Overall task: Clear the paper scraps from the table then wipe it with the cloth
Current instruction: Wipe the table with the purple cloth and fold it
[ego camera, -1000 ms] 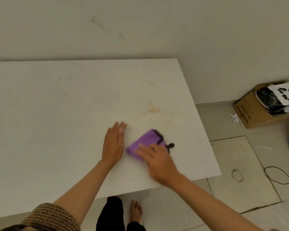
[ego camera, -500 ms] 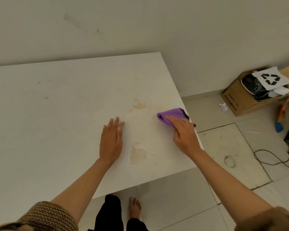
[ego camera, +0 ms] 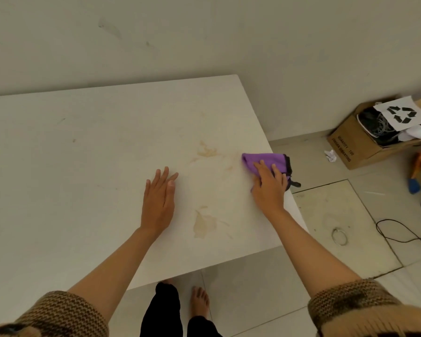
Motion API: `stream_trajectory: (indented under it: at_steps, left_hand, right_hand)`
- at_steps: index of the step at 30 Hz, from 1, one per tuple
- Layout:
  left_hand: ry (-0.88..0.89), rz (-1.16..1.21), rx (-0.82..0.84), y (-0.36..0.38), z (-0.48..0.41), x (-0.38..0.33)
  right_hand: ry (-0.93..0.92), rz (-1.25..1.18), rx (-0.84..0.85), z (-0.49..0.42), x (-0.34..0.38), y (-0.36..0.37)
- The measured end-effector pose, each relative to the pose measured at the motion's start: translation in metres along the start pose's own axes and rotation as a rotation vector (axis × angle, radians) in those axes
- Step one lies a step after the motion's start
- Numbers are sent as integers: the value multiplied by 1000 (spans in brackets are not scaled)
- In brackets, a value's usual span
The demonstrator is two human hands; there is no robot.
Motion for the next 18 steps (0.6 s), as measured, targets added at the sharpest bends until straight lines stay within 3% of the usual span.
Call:
stream_trajectory:
  at_steps: [2, 4, 5, 8, 10, 12, 14, 18]
  left_hand:
    - [-99, 134, -16, -13, -1, 10]
    - [-165, 201, -37, -29, -4, 23]
    - [-185, 213, -52, -37, -5, 29]
    - [-246, 237, -117, -63, -6, 50]
    - [-276, 265, -155, -77, -6, 60]
    - [-304, 291, -177, -86, -4, 69]
    - [-315, 290, -203, -94, -3, 77]
    - [-244, 243, -246, -99, 3, 72]
  right_hand:
    - [-43, -18, -154, 6, 33, -7]
    - [-280, 49, -294, 34, 77, -2]
    - [-446, 61, -270, 57, 102, 10]
    - [-966, -73, 60, 144, 169, 67]
    - [-1184, -183, 379, 185, 197, 98]
    - [-1249, -223, 567, 182, 212, 117]
    - [-1218, -200, 545, 145, 219, 125]
    - [-927, -152, 447, 46, 208, 122]
Point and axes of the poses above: each hand's wrist, its own z-axis away from the middle knuckle, its own y-axis out of the palm, x = y × z, the point moved 6 cm from there along -z, towards the middle knuckle, and after that the axes turned 13 degrees about -y, right-handed, at the moved point
